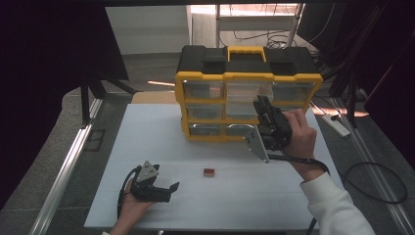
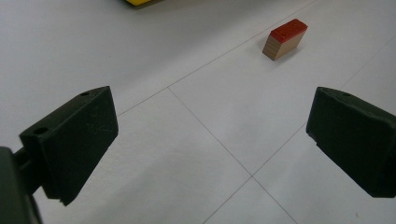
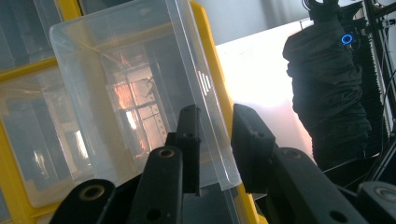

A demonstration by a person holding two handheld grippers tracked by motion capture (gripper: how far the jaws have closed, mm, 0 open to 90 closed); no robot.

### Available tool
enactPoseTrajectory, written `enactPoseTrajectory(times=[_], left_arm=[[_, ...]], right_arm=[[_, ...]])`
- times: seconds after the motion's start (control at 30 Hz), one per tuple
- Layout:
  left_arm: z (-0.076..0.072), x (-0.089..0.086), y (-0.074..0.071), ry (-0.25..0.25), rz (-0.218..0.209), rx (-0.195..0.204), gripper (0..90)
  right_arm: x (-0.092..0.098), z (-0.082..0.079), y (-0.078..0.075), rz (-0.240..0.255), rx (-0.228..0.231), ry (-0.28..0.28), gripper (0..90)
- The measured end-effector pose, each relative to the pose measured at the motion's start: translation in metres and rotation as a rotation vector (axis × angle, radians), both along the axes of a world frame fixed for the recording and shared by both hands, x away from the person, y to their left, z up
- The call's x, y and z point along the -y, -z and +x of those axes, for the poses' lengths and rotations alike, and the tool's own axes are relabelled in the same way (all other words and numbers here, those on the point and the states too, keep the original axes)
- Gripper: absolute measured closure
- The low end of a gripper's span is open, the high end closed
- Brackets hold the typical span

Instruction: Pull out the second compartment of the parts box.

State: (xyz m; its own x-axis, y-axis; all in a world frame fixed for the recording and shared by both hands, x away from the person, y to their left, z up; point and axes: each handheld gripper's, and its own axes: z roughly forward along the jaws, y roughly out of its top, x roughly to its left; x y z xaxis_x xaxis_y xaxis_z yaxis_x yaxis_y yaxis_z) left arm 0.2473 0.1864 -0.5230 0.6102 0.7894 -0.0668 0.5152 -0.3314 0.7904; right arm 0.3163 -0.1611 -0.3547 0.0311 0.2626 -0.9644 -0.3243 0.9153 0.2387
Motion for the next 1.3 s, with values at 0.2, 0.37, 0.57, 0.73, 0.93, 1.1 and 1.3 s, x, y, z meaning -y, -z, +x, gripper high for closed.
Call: enactPoseTrajectory(times=[0.2, 0.37, 0.57, 0.73, 0.93, 1.1, 1.3], left_arm=[[0.0000, 0.0000, -0.0001, -0.001, -0.001, 0.000, 2.2], [-0.0001, -0.0002, -0.0001, -0.002, -0.001, 0.001, 2.2], [0.0000, -0.0002, -0.0001, -0.001, -0.001, 0.000, 2.2], [0.0000, -0.0002, -0.0001, -0.001, -0.001, 0.000, 2.2], [0.0000, -0.0002, 0.0000, -0.002, -0.001, 0.000, 2.2], [-0.0001, -0.0001, 0.0000, -0.001, 0.000, 0.000, 2.2], [0.0000, 0.0000, 0.0000, -0.001, 0.000, 0.000, 2.2]], right_arm=[[0.0003, -0.0011, 0.0005, -0.001, 0.001, -0.001, 72.9], [0.0007, -0.0023, 0.0007, 0.001, 0.000, 0.000, 72.8], [0.0010, -0.0030, 0.0007, 0.006, -0.004, -0.001, 72.6], [0.0016, -0.0038, 0.0007, 0.003, -0.003, -0.003, 72.6], [0.0015, -0.0043, 0.0014, 0.006, 0.000, -0.004, 72.6], [0.0020, -0.0056, 0.0011, 0.000, 0.000, -0.001, 72.6], [0.0022, -0.0069, 0.0015, 0.005, 0.000, -0.005, 72.6]])
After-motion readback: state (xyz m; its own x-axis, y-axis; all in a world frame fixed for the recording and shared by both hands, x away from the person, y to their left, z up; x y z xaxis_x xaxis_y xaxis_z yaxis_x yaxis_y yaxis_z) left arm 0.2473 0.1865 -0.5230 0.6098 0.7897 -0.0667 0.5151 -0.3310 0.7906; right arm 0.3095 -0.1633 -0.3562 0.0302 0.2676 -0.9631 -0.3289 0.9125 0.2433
